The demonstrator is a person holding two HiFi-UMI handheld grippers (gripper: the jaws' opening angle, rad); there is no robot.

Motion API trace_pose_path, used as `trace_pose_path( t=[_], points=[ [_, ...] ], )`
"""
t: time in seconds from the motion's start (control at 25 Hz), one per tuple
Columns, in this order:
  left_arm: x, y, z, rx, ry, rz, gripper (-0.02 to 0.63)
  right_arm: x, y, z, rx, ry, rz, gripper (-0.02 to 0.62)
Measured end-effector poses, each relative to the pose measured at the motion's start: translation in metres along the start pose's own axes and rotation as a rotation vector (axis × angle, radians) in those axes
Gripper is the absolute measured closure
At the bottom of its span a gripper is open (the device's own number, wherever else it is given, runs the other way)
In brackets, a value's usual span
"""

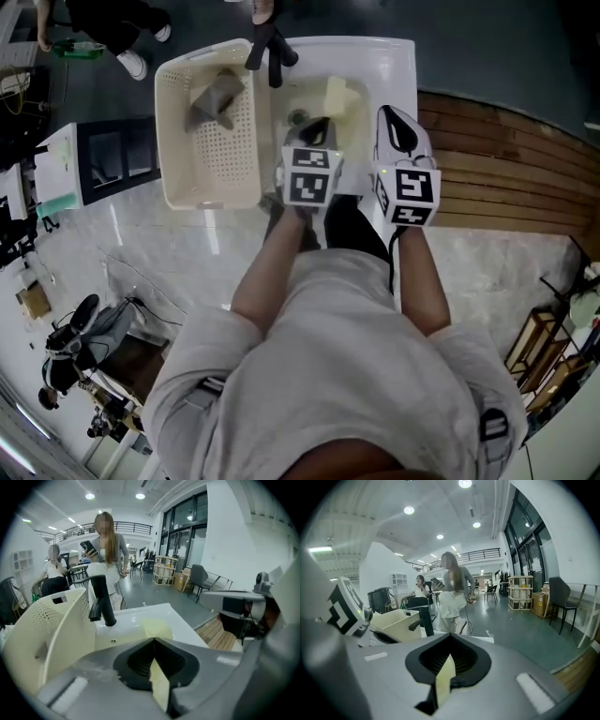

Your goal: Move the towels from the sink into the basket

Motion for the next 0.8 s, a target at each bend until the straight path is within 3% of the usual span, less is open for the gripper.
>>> trace_pose_path(
  t=[0.24,0.6,0.8],
  points=[
    [-0.028,-0.03,0.01,0.018,-0.037,-0.076,0.583,-0.005,-0.024,0.017,-0.034,-0.019,-0.024,0.589],
    [-0.071,-0.069,0.022,0.065,-0.024,-0.199,0.583,0.001,-0.051,0.055,-0.059,-0.026,-0.07,0.589],
    [-0.096,-0.081,0.047,0.067,-0.065,-0.258,0.583,0.009,-0.063,0.084,-0.081,-0.057,-0.092,0.589]
  ],
)
Point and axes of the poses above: the fingertips, and each gripper's own axes: x forward along the fingers, z to its left, y out of its underside, the point moved 4 cm from there along -x, backward along the fingers, and after that the axes turned 8 degrees about x, right-handed, at the moved point
